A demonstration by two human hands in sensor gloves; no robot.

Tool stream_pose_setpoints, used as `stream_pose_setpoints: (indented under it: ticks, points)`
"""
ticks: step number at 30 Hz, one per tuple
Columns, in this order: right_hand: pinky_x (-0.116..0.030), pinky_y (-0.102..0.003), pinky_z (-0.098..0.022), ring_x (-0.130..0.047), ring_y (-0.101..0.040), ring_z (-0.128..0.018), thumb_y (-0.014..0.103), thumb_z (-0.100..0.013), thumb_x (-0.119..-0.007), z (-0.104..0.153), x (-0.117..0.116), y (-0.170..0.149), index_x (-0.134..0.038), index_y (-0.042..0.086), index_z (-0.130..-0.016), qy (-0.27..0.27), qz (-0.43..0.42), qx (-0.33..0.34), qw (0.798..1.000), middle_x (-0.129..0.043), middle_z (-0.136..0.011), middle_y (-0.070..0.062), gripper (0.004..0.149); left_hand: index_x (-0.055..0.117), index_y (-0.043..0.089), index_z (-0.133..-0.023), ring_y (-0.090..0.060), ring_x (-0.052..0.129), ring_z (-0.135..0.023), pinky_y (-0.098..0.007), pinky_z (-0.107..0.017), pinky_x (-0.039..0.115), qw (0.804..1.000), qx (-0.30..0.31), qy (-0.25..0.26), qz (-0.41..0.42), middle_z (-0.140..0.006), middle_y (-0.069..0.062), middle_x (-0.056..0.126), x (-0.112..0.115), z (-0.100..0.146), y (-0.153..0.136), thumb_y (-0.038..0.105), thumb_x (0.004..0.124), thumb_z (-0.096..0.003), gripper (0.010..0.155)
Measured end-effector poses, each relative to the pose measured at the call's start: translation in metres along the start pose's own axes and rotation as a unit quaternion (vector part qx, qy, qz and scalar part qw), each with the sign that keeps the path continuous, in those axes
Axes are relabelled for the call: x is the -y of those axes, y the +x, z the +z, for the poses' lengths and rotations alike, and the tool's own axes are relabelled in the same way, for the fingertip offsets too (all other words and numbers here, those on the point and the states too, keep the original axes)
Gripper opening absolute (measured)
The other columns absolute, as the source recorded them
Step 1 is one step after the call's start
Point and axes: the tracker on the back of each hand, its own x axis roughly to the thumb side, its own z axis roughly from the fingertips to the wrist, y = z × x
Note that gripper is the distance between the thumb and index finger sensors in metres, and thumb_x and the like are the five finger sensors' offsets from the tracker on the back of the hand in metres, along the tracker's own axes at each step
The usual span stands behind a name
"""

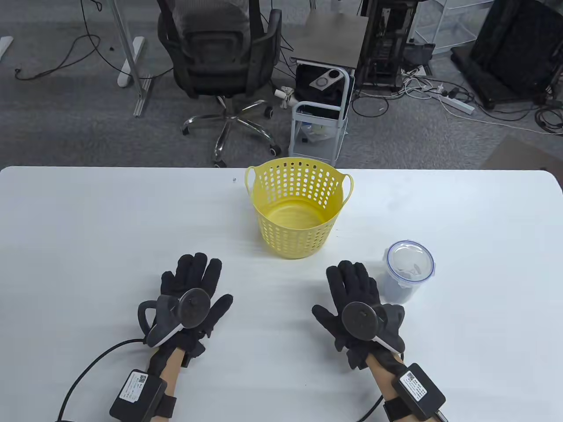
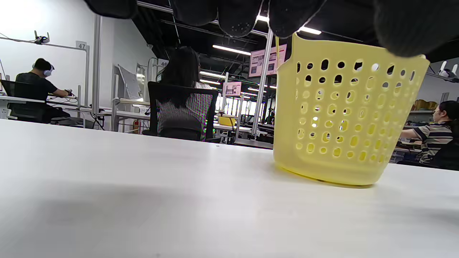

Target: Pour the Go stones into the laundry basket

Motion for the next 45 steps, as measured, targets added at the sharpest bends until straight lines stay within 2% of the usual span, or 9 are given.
stream_pose_setpoints:
  ticks: [10, 16, 19, 26, 37, 45]
  points:
    - [-0.046, -0.068, -0.069, -0.042, -0.056, -0.102, 0.07, -0.041, -0.075, -0.003, 0.004, -0.003, -0.046, 0.02, -0.108, -0.008, -0.014, -0.009, 1.0, -0.041, -0.116, -0.02, 0.088, 0.041, 0.042, -0.11, -0.029, 0.039, -0.116, -0.066, -0.075, 0.046, 1.0, 0.003, 0.001, 0.001, -0.123, 0.005, 0.036, 0.001, 0.001, 0.002, 0.076, 0.072, -0.0399, 0.084]
    - [-0.043, -0.067, -0.071, -0.042, -0.055, -0.103, 0.068, -0.04, -0.079, -0.008, 0.022, -0.005, -0.05, 0.02, -0.107, -0.05, -0.003, -0.013, 0.999, -0.042, -0.116, -0.019, 0.088, 0.041, 0.042, -0.11, -0.029, 0.039, -0.116, -0.066, -0.075, 0.047, 1.0, 0.008, 0.002, 0.0, -0.123, 0.005, 0.036, 0.001, 0.002, 0.005, 0.077, 0.072, -0.0398, 0.084]
    - [-0.039, -0.067, -0.072, -0.04, -0.054, -0.104, 0.067, -0.039, -0.082, -0.01, 0.038, -0.014, -0.053, 0.02, -0.106, -0.087, -0.002, -0.035, 0.996, -0.043, -0.117, -0.018, 0.087, 0.041, 0.042, -0.11, -0.029, 0.039, -0.116, -0.066, -0.075, 0.047, 1.0, 0.009, -0.003, 0.004, -0.123, 0.005, 0.037, 0.002, 0.002, 0.005, 0.076, 0.072, -0.0399, 0.084]
    - [-0.029, -0.068, -0.074, -0.029, -0.061, -0.103, 0.064, -0.037, -0.089, -0.013, 0.056, -0.048, -0.055, 0.024, -0.106, -0.123, 0.001, -0.106, 0.987, -0.039, -0.119, -0.014, 0.087, 0.041, 0.042, -0.11, -0.029, 0.039, -0.116, -0.066, -0.075, 0.047, 1.0, 0.009, -0.01, 0.003, -0.123, 0.005, 0.037, 0.003, 0.003, 0.007, 0.076, 0.072, -0.04, 0.084]
    - [-0.024, -0.072, -0.073, -0.022, -0.067, -0.101, 0.065, -0.036, -0.092, -0.013, 0.055, -0.1, -0.052, 0.028, -0.107, -0.11, 0.014, -0.226, 0.968, -0.031, -0.121, -0.012, 0.09, 0.042, 0.041, -0.11, -0.029, 0.04, -0.116, -0.067, -0.075, 0.047, 1.0, 0.008, -0.019, 0.001, -0.123, 0.005, 0.038, 0.004, 0.004, 0.008, 0.076, 0.072, -0.0401, 0.084]
    - [-0.037, -0.074, -0.073, -0.042, -0.066, -0.099, 0.066, -0.035, -0.093, -0.012, 0.05, -0.113, -0.048, 0.03, -0.108, -0.093, -0.01, -0.252, 0.963, -0.032, -0.12, -0.013, 0.093, 0.042, 0.041, -0.11, -0.029, 0.04, -0.116, -0.066, -0.075, 0.047, 1.0, 0.009, -0.022, 0.001, -0.123, 0.005, 0.039, 0.004, 0.004, 0.01, 0.076, 0.072, -0.0401, 0.084]
